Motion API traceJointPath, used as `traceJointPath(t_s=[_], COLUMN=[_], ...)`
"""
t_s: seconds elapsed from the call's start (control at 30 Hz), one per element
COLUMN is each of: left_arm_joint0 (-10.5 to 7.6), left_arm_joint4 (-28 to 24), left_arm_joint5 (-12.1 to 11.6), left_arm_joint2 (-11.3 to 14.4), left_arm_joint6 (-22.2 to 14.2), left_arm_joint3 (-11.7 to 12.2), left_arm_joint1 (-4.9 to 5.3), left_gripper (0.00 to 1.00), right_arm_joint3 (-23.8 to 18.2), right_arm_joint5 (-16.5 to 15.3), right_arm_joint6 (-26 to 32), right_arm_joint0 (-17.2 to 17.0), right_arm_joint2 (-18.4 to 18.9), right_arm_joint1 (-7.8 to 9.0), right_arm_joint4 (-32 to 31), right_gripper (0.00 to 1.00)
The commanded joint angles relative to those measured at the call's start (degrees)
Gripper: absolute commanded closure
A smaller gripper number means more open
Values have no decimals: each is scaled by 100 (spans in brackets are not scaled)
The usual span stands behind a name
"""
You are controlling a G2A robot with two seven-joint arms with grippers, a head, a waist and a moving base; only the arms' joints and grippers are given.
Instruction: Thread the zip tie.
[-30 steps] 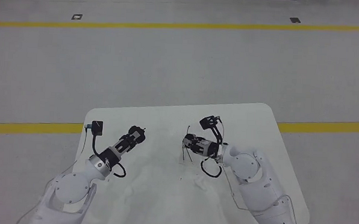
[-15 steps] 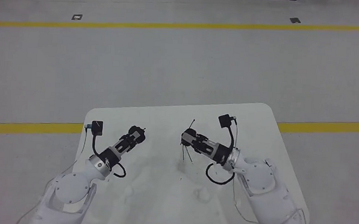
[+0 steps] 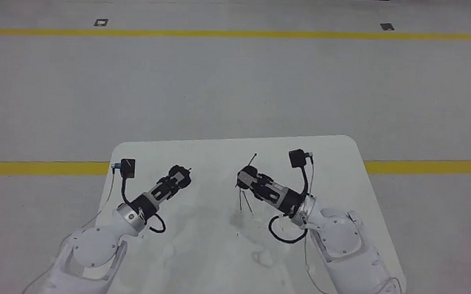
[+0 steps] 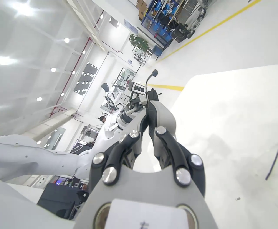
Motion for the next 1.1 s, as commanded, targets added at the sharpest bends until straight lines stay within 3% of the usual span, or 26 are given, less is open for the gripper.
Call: traceJointPath(t_s=[0.0, 0.3, 0.5, 1.07], left_arm_joint0=[39, 384, 419, 408], left_arm_joint4=[25, -215, -378, -406], left_arm_joint5=[54, 203, 163, 138], left_arm_joint2=[11, -51, -216, -247], left_arm_joint6=[-71, -379, -482, -516], left_arm_joint3=[-48, -258, -236, -226], left_arm_joint1=[12, 71, 111, 118], left_gripper=[100, 100, 100, 100], right_arm_joint3=[-14, 124, 374, 374], right_arm_joint5=[-1, -1, -1, -1], right_arm_joint6=[-200, -866, -1233, -1233], right_arm_joint0=[27, 332, 616, 616], right_arm_joint2=[-59, -555, -1103, -1103], right_arm_joint1=[-1, 43, 57, 57], right_arm_joint4=[-47, -646, -858, -858], right_gripper=[100, 100, 100, 100])
